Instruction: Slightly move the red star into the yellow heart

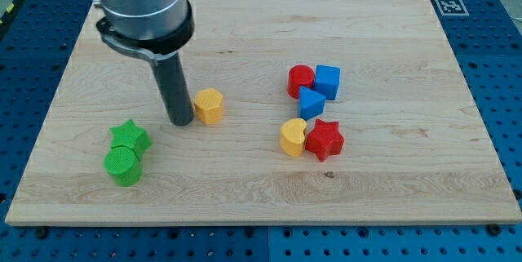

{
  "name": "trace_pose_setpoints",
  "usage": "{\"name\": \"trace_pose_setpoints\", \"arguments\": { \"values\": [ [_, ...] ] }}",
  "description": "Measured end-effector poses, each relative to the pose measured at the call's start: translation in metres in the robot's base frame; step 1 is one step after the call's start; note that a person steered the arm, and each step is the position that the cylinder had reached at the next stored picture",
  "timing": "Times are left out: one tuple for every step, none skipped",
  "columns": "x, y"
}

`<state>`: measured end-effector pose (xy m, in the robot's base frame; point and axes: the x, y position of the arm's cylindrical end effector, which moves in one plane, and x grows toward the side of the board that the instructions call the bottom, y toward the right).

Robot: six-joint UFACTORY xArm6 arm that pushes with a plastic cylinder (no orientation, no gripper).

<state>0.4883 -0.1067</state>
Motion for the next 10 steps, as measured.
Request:
{"name": "trace_pose_setpoints", "arguments": {
  "values": [
    [0.0, 0.005],
    [0.0, 0.005],
    [0.0, 0.005],
    [0.0, 0.005],
    [0.007, 0.032],
    [0.013, 0.05],
    [0.014, 0.05],
    [0.03, 0.05],
    [0.045, 0.05],
    [0.07, 0.074]
  ]
}}
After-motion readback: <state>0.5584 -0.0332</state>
